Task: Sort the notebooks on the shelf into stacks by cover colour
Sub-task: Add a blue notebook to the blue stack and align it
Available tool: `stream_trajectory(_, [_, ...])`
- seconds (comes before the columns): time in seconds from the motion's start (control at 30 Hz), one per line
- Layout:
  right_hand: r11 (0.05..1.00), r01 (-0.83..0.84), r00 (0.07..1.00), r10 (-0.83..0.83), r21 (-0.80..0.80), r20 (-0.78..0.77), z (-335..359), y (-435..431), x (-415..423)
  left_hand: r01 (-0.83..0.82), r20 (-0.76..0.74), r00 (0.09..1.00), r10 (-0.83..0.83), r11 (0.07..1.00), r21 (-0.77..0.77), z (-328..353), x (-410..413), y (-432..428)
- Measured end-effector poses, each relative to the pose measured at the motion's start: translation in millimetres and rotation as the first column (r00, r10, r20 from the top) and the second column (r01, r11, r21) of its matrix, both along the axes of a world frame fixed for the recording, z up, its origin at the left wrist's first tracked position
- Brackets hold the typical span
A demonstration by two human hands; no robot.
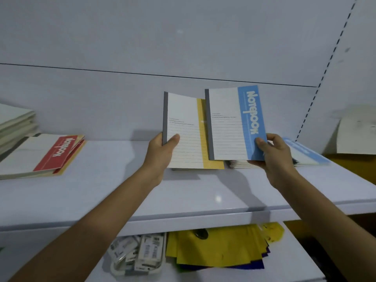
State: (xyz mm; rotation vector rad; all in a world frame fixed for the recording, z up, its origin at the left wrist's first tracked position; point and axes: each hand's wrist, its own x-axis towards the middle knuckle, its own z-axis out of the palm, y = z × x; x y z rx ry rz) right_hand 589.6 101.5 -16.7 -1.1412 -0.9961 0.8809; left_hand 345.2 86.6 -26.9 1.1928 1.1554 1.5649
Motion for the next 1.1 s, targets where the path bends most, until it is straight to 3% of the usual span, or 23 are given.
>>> stream_trajectory(0.37, [0.996, -0.032, 0.99, 0.021, -0.078, -0.141, -3, 11, 105, -0.085, -0.188, 0.98, 0.063, 0.99, -0.111, -7, 74, 1])
stream_trajectory(0.63, [0.985, -0.138, 0.959, 0.107, -0.102, -0.263, -11, 32, 111, -0.295, -0.493, 0.835, 0.244, 0.955, -0.027, -9, 61, 10])
stream_trajectory(0.73, [0.983, -0.153, 0.955, 0.119, -0.106, -0.271, -12, 40, 104, -0.339, -0.642, 0.715, 0.275, 0.941, 0.025, -11, 55, 25])
stream_trajectory(0.77, [0.981, -0.156, 0.955, 0.122, -0.112, -0.269, -13, 42, 102, -0.355, -0.725, 0.631, 0.276, 0.934, 0.046, -12, 53, 30])
stream_trajectory(0.87, [0.979, -0.156, 0.959, 0.118, -0.133, -0.258, -17, 47, 98, -0.399, -0.97, 0.094, 0.225, 0.901, 0.17, -27, 45, 46])
stream_trajectory(0.9, [0.979, -0.148, 0.961, 0.109, -0.139, -0.255, -18, 47, 97, -0.35, -0.979, 0.024, 0.201, 0.919, 0.18, -32, 42, 48])
stream_trajectory(1.0, [0.982, -0.119, 0.966, 0.08, -0.147, -0.246, -18, 53, 93, -0.019, -0.951, 0.099, 0.292, 0.956, 0.291, -42, 27, 54])
stream_trajectory(1.03, [0.982, -0.115, 0.966, 0.076, -0.147, -0.245, -18, 55, 91, 0.101, -0.946, 0.076, 0.314, 0.942, 0.32, -43, 24, 54])
stream_trajectory(1.1, [0.983, -0.11, 0.967, 0.072, -0.144, -0.245, -17, 59, 85, 0.252, -0.988, -0.022, 0.154, 0.957, 0.144, -41, 21, 51])
